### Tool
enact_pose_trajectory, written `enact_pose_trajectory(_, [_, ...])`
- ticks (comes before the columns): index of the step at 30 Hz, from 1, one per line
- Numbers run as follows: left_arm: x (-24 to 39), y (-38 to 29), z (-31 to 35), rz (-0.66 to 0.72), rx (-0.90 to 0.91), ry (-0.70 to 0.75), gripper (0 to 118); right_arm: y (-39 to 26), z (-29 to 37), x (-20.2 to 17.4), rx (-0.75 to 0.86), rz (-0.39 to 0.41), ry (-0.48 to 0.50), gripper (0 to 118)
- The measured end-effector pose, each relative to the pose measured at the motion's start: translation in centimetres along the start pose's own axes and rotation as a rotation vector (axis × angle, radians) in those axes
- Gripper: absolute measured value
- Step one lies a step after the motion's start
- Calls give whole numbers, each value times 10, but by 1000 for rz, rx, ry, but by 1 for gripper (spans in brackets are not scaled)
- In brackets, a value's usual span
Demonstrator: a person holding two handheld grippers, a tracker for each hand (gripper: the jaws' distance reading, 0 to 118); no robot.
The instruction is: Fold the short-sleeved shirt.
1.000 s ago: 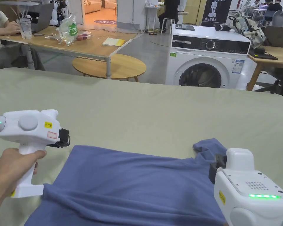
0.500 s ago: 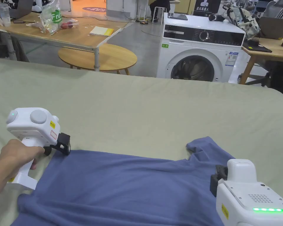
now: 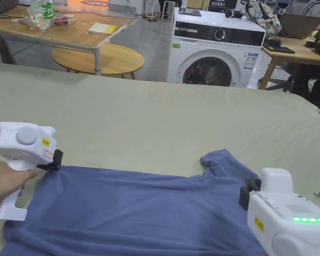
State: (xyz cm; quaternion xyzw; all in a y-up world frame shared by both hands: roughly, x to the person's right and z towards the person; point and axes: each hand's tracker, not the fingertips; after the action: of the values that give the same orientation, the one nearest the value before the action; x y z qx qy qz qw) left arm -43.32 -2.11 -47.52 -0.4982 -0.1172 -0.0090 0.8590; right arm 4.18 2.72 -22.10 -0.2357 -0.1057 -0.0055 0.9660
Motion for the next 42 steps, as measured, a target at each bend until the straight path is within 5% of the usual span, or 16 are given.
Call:
enact_pose_trajectory(7, [-2, -13, 42, 18, 122, -62, 0, 76, -84, 70, -269, -43, 43, 2])
enact_pose_trajectory(10, [-4, -18, 47, 38, 145, -67, 0, 81, -137, 83, -426, 42, 39, 55])
enact_pose_trajectory(13, [-3, -21, 48, 52, 155, -73, 0, 74, -169, 86, -490, 73, 21, 57])
enact_pose_trajectory(19, [-4, -21, 45, 58, 146, -72, 0, 53, -206, 95, -613, -8, 8, 52])
enact_pose_trajectory(24, [1, -25, 44, 48, 135, -58, 0, 42, -207, 88, -636, 0, 34, 0])
enact_pose_trajectory(30, [3, -25, 45, 46, 139, -54, 0, 36, -190, 81, -547, 52, 35, 0])
enact_pose_trajectory(33, [2, -25, 53, 56, 162, -61, 0, 47, -170, 86, -451, -24, 53, 0])
enact_pose_trajectory(42, [-6, -42, 111, 98, 275, -123, 0, 77, -68, 96, -291, -30, 65, 0])
